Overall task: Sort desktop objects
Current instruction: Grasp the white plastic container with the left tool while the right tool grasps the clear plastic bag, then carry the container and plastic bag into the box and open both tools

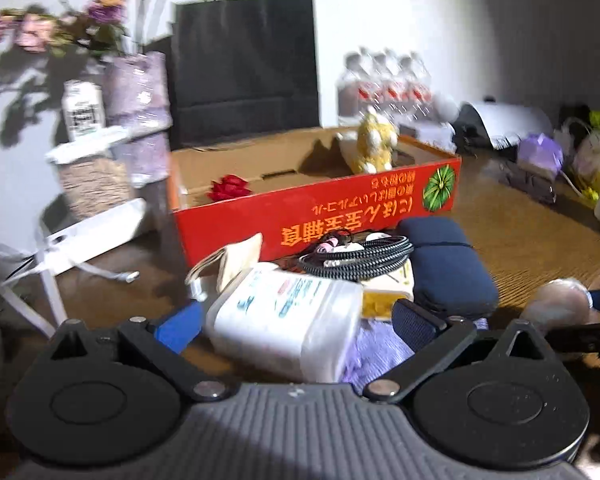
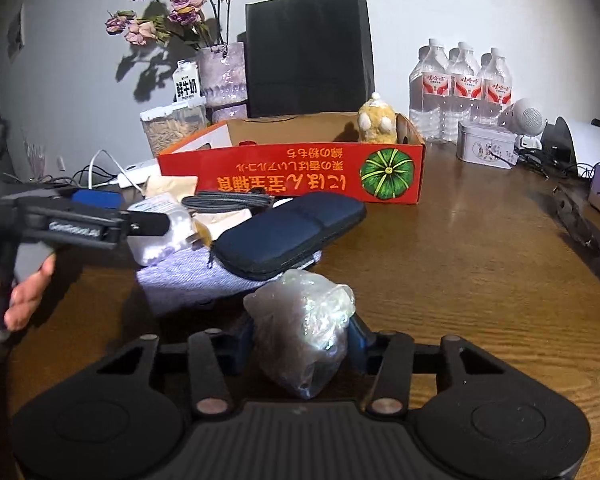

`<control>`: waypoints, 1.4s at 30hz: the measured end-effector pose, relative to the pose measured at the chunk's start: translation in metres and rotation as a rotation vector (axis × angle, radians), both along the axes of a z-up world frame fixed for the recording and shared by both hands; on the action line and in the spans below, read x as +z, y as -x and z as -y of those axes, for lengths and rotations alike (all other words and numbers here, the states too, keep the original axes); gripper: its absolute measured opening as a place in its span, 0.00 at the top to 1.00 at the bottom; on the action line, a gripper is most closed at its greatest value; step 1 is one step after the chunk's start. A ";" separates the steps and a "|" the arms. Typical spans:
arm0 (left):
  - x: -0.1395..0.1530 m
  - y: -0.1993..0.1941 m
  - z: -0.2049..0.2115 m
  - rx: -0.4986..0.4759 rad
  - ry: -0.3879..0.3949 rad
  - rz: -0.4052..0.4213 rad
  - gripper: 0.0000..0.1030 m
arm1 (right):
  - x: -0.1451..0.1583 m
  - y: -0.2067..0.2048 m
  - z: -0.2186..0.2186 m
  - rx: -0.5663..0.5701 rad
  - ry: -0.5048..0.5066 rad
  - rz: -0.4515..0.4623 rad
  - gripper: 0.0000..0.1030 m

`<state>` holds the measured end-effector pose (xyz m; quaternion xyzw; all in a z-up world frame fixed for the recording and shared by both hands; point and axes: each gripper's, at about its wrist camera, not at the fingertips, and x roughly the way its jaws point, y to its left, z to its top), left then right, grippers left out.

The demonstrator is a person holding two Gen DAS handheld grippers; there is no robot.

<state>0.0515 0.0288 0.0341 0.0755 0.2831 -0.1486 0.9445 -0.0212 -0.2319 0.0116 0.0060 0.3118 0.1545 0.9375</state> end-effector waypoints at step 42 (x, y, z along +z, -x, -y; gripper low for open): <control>0.051 -0.237 0.014 0.392 0.054 0.017 0.11 | 0.053 -0.347 -0.068 0.033 0.062 -0.110 0.60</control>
